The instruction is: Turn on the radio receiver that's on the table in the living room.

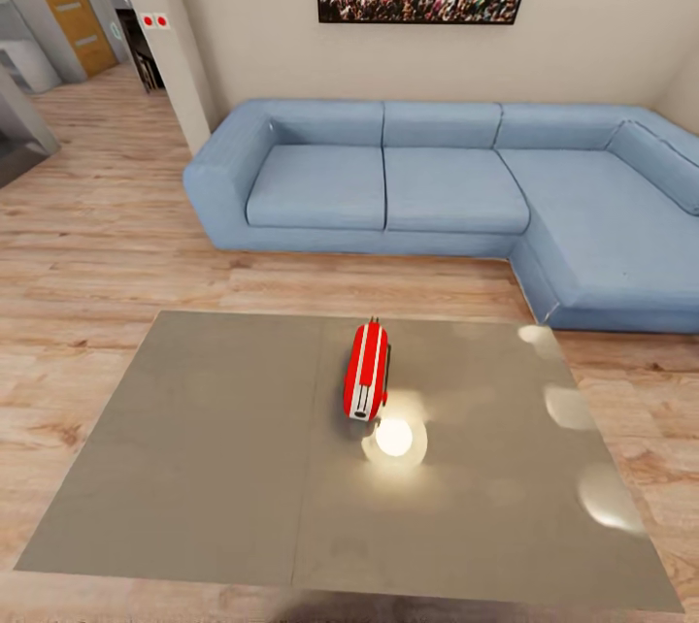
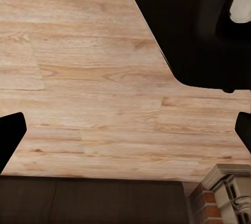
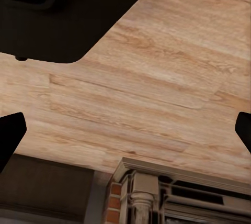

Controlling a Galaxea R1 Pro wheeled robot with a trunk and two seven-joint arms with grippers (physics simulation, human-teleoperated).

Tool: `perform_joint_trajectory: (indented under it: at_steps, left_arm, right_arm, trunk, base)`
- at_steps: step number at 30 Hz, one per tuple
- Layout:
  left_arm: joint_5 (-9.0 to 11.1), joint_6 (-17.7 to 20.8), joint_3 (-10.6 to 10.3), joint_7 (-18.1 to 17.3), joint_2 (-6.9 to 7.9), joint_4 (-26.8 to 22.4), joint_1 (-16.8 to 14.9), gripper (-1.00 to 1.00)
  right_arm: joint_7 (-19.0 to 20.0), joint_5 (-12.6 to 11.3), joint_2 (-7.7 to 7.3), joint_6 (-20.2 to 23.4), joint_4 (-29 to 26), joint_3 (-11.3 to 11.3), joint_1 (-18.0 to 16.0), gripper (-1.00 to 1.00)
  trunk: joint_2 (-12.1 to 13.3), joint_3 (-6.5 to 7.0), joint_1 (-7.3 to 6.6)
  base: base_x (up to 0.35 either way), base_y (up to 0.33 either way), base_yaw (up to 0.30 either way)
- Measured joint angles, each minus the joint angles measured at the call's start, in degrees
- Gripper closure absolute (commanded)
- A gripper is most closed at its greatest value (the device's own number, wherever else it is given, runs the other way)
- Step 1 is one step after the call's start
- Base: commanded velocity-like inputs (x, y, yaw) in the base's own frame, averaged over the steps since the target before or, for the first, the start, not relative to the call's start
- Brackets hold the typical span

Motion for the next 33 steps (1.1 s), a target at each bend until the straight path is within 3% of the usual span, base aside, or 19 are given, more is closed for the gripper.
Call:
perform_joint_trajectory:
  at_steps: [33]
  left_arm:
    - [0.0,0.0,0.0,-0.02,0.0,0.0,0.0,-1.0]
  right_arm:
    - [0.0,-0.01,0.0,-0.01,0.0,0.0,0.0,-1.0]
  trunk:
    - [0.0,-3.09,0.0]
  base:
    - [0.0,0.0,0.0]
